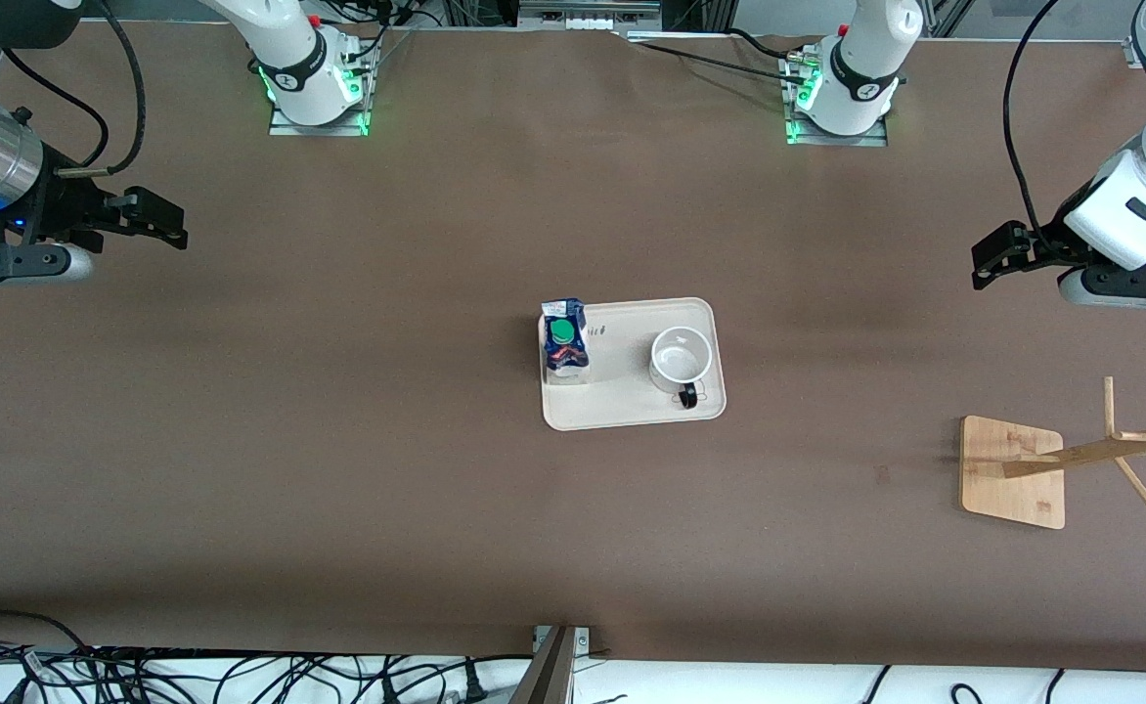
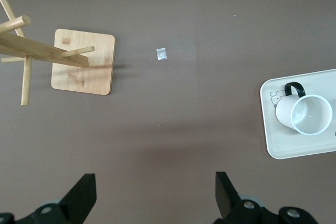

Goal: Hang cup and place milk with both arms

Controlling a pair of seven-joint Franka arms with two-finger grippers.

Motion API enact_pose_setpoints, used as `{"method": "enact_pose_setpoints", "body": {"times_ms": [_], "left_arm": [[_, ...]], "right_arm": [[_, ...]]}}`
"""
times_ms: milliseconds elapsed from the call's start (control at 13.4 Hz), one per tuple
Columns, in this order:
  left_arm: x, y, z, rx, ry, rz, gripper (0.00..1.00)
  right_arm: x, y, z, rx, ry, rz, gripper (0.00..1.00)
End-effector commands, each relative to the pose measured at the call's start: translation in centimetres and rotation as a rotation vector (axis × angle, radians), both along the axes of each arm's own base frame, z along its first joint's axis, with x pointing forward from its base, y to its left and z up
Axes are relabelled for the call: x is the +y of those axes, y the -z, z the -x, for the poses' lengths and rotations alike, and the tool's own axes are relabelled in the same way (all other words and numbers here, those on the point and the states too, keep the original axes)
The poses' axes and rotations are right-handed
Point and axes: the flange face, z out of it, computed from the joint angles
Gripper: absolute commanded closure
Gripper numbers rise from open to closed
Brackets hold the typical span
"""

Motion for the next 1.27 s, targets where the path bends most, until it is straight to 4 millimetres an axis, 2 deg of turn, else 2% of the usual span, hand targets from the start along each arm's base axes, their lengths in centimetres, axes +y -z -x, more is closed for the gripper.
{"method": "enact_pose_setpoints", "body": {"times_ms": [0,1046,1195], "left_arm": [[0.1,-0.5,-0.4,0.007,0.009,0.006,0.0],[-0.5,-0.5,-0.2,0.017,0.015,0.005,0.0],[-0.4,-0.7,-0.3,0.013,0.012,0.006,0.0]], "right_arm": [[0.2,-0.6,0.1,-0.007,0.0,0.014,0.0],[-0.2,-0.6,-0.7,-0.025,-0.016,0.024,0.0],[0.6,-2.2,-0.9,-0.056,-0.029,0.016,0.0]]}}
